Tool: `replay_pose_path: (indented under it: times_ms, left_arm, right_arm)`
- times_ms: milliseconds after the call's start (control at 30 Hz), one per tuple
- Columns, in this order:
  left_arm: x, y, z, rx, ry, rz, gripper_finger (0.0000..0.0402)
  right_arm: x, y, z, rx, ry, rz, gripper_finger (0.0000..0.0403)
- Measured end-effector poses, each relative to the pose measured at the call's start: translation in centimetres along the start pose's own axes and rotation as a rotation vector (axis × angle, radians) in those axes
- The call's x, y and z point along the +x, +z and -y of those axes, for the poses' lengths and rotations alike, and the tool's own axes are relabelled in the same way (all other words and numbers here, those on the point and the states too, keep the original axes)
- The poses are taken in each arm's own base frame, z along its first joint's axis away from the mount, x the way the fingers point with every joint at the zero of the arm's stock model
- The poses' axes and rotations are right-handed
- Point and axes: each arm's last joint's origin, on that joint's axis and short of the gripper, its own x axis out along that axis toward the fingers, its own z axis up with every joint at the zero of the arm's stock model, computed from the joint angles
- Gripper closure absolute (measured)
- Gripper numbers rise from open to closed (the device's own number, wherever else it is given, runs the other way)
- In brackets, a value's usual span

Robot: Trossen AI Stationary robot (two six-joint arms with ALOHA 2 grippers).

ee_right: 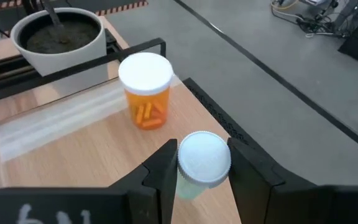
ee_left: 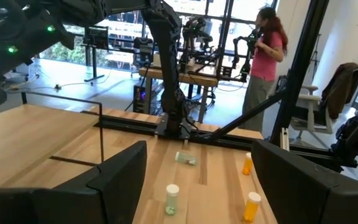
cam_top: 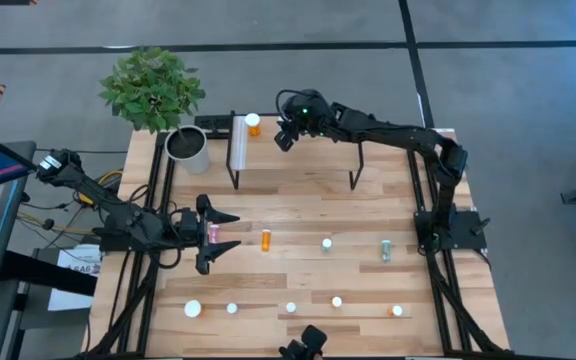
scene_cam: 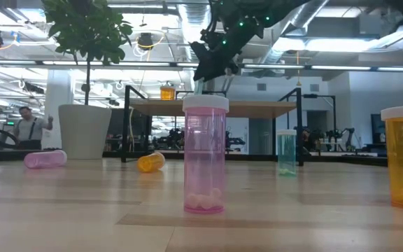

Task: Pick and place medicine bottles onto shelf by color
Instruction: Put the top right green pill bottle on the shelf

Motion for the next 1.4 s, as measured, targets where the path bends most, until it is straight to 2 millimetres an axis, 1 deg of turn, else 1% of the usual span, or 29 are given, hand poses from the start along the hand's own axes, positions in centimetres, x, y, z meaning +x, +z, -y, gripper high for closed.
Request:
replay_pose_path:
  times_ms: [67,133,200,267,600,1033,1400]
  left_arm:
    - [0.0,0.0,0.0,0.002,0.001,-0.003,0.0125]
    - [0.0,-0.1,0.0,0.004,0.001,-0.005,0.0125]
    - [0.0,-0.1,0.0,0.009,0.002,-0.012,0.0125]
    - [0.0,-0.2,0.0,0.01,0.002,-0.013,0.0125]
    - [0.0,-0.2,0.0,0.014,0.006,-0.017,0.0125]
    - [0.0,-0.2,-0.1,0.013,0.009,-0.016,0.0125]
    - [0.0,-0.2,-0.1,0.013,0.008,-0.016,0.0125]
  right_arm:
    - [0.7,-0.3,-0.2,-0.001,0.003,-0.003,0.0257]
    - [1.2,-1.1,-0.2,-0.009,0.0,-0.044,0.0257]
    - [1.7,-1.0,-0.3,-0.009,0.002,-0.025,0.0257]
    - [1.7,-1.2,-0.2,-0.011,0.0,-0.043,0.0257]
    - [1.6,-0.8,-0.1,-0.009,-0.003,-0.004,0.0257]
    - [1.8,-0.8,1.2,0.025,-0.028,-0.007,0.0256]
    - [1.8,-0.8,1.2,0.039,-0.028,-0.007,0.0227]
